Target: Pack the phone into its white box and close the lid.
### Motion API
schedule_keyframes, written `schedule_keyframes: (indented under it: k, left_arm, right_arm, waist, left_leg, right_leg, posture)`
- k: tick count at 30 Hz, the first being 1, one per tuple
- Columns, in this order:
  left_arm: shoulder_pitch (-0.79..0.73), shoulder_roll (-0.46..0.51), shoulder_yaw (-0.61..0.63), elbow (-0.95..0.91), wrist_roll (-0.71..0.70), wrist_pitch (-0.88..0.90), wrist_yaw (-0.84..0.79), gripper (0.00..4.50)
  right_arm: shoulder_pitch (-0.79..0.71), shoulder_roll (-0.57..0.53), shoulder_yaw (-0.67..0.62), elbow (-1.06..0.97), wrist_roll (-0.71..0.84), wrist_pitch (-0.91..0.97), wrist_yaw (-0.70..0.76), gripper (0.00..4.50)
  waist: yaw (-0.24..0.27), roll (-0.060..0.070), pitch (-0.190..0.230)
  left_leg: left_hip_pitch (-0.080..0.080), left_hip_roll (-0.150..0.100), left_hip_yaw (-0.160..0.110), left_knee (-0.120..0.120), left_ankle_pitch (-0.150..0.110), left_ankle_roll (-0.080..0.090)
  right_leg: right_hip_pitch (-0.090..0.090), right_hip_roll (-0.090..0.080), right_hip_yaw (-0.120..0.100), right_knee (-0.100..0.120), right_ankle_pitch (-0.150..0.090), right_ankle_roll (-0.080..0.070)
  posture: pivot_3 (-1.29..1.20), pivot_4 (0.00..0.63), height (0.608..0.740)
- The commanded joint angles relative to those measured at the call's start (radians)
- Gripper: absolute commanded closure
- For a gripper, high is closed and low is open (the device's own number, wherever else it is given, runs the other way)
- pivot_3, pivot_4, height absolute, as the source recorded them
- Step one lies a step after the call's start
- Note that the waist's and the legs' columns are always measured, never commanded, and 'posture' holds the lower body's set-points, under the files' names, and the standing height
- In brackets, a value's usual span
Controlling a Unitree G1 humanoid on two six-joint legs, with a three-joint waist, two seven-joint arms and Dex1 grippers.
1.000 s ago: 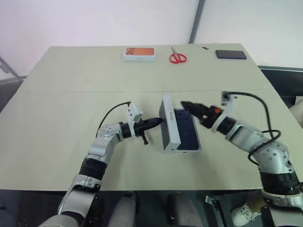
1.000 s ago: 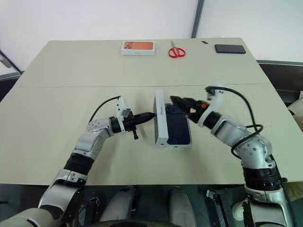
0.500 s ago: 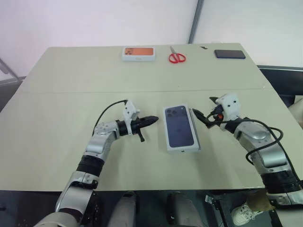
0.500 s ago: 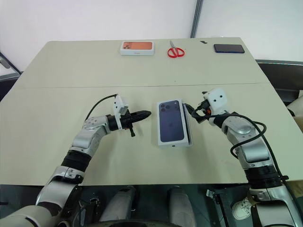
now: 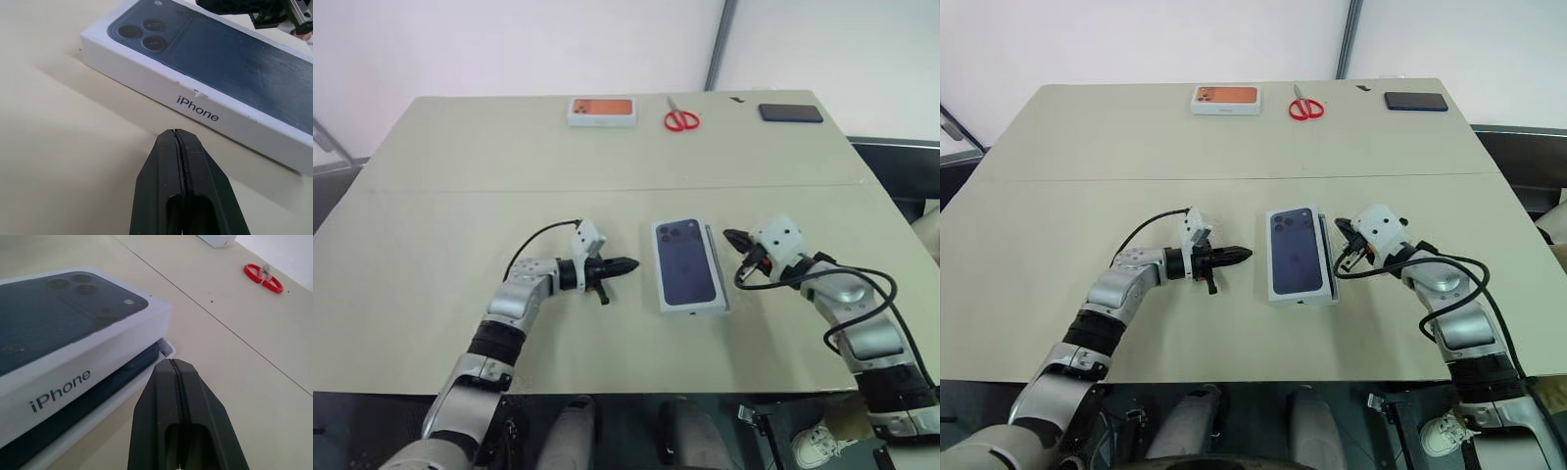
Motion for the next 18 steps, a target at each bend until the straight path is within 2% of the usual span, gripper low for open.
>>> schedule_keyframes:
  k: [1,6,18]
  left_arm:
    - [-0.032,-0.020,-0.012,-0.008,0.000,0.010,-0.008,4.50]
    - [-0.056,-0.039,-0.039,0.040,0.034,-0.009,-0.004,4.50]
    - [-0.100,-0.090,-0.014,0.094,0.043,-0.058,0.009,4.50]
  right_arm:
    - [-0.008,0.005,-0.031,-0.047,0.007,0.005,0.018,4.45]
    - [0.018,-0.016,-0.014,-0.065,-0.025,-0.011,0.062,4.45]
    - [0.044,0.001,-0.017,-0.123,-0.014,-0.006,0.135,4.45]
  waist:
    - [0.000,0.000,0.000]
    - [0.001,0.000,0.000]
    - [0.002,0.000,0.000]
  left_leg:
    - [0.000,0.000,0.000,0.000,0.000,0.000]
    - [0.000,0.000,0.000,0.000,0.000,0.000]
    - [0.000,0.000,0.000,0.001,0.000,0.000]
  right_leg:
    - [0.000,0.000,0.000,0.000,0.000,0.000]
    - [0.000,0.000,0.000,0.000,0.000,0.000]
    - [0.001,0.000,0.000,0.000,0.000,0.000]
  posture:
    - [0.00,0.150,0.740]
    - [0.00,0.150,0.740]
    - [0.00,0.150,0.740]
